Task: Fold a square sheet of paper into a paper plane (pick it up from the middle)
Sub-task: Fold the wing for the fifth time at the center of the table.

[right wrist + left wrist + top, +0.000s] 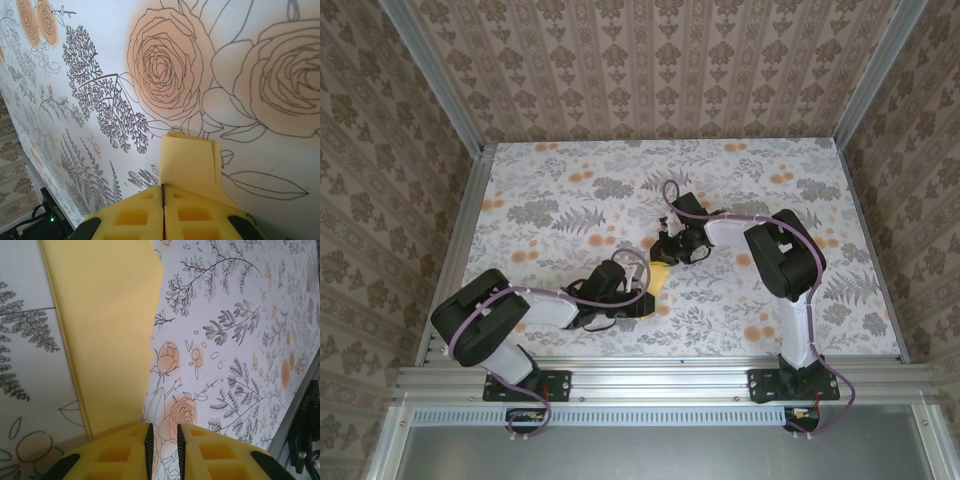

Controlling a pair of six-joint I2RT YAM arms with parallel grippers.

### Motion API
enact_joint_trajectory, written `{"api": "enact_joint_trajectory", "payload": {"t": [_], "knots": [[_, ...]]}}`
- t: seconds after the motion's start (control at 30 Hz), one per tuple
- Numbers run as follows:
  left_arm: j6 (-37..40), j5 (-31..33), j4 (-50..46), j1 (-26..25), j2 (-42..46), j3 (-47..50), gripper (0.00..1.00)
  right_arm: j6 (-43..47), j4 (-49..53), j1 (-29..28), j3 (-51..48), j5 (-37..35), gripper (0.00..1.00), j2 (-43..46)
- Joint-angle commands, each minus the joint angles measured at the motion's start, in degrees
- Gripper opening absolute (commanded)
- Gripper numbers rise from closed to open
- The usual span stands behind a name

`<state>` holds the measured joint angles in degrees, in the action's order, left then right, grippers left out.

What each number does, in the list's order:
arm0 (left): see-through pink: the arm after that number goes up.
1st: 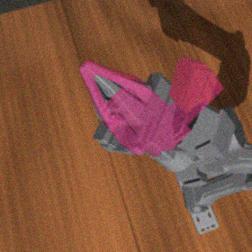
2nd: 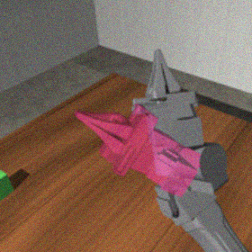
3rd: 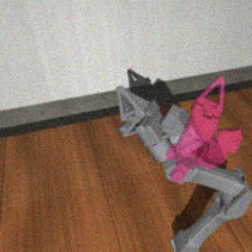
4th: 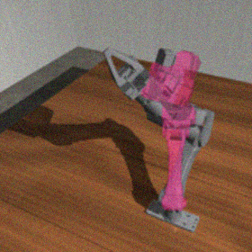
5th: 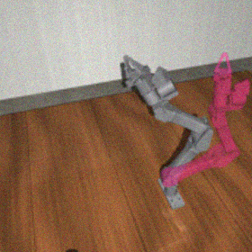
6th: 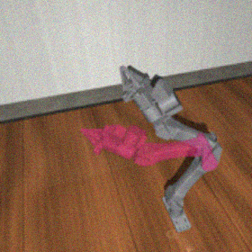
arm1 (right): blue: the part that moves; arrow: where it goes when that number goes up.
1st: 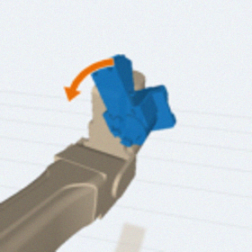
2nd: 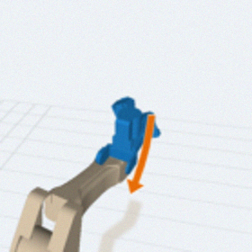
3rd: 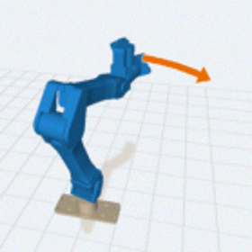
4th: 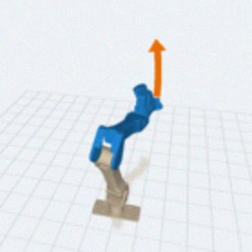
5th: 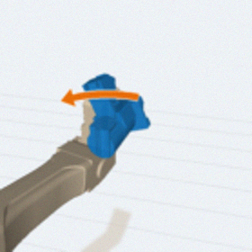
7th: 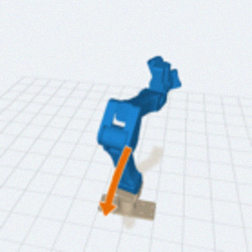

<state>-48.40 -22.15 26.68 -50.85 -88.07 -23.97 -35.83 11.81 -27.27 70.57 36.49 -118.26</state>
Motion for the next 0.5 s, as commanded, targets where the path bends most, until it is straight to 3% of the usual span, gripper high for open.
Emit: {"api": "enact_joint_trajectory", "payload": {"t": [0.0,0.47], "knots": [[-0.3,-1.1,-10.5,-1.9,1.1,3.4,0.22,-0.3,1.2,1.0,0.5,-4.7,0.08,-2.6],[1.3,-0.2,-21.5,-4.1,5.7,3.0,0.18,-0.1,1.8,1.2,0.6,-5.4,0.08,-2.8]]}}
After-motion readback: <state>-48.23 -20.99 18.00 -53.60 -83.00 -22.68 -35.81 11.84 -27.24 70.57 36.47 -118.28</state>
